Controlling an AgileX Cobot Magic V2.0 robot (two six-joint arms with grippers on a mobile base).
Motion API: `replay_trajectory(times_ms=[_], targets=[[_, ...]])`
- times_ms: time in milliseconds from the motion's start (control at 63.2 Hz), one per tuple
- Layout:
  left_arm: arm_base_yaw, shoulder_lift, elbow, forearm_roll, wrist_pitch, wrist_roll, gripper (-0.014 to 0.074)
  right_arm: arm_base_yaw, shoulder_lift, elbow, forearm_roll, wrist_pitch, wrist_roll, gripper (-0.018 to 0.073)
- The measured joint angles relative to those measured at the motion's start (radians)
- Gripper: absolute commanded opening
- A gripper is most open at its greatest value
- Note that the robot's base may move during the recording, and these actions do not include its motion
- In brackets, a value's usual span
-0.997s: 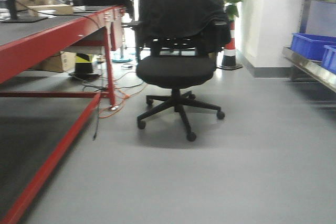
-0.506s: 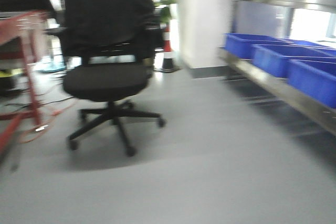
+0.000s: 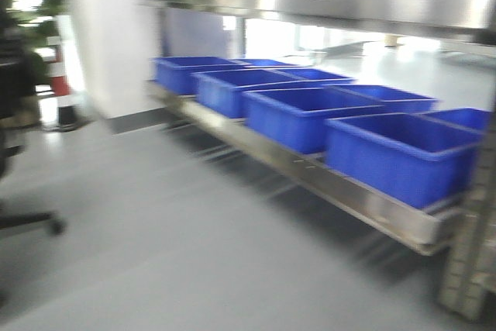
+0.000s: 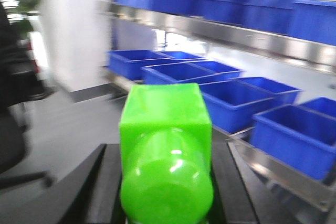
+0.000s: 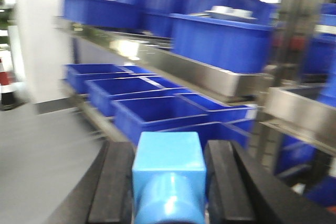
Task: Grab block from conveyor and place in blue bin
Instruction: 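Drive the base up to the shelf of blue bins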
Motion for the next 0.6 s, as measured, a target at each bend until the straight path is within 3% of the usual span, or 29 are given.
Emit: replay_trajectory(times_ms=[601], targets=[[0.0,0.0,0.0,0.0,0.0,0.0,-0.0111,0.0,0.0,0.0,0.0,0.0,0.0,-0.0167]])
